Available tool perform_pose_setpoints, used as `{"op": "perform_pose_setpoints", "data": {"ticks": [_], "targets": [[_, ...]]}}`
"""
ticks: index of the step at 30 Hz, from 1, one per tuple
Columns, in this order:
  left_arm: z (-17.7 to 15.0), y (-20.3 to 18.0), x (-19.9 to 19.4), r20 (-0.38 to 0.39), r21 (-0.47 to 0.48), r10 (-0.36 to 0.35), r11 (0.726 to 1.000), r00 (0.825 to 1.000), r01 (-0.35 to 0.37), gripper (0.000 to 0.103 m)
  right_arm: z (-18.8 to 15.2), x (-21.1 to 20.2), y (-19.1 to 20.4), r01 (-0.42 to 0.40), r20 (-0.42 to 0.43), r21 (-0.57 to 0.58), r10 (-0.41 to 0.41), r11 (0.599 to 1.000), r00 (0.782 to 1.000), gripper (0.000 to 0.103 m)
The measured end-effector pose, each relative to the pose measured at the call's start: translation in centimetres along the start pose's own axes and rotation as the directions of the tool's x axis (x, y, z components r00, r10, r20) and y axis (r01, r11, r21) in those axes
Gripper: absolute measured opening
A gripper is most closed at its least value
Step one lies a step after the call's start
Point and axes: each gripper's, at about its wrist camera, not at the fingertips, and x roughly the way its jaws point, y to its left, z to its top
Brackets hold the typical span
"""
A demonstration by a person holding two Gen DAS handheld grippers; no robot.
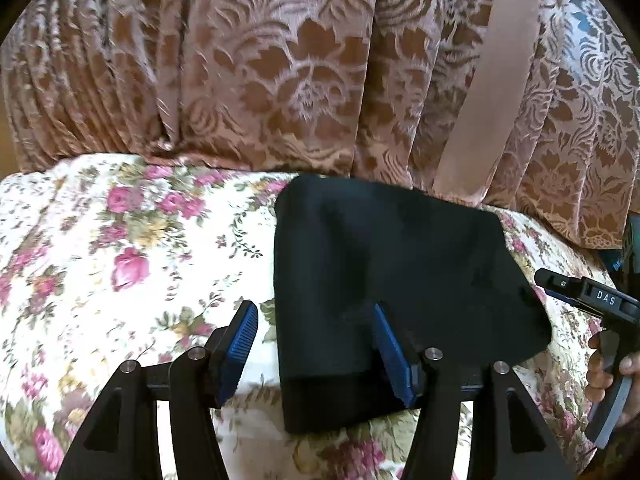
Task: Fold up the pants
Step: 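Lay the folded pants down and open both grippers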
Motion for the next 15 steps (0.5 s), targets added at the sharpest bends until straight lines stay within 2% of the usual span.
{"op": "perform_pose_setpoints", "data": {"ticks": [5,15], "targets": [[-1.1,-0.9,-4.0,0.065,0.001,0.050,0.999,0.997,-0.050,0.065,-1.8,-2.9,2.4,0.011,0.055,-0.033,-0.009,0.999,0.998,0.065],[-4.9,-2.6,-9.4,0.119,0.027,0.096,0.995,0.988,-0.100,0.065,-8.2,-6.3,6.4,0.062,0.084,-0.099,-0.054,0.993,0.995,0.065]]}}
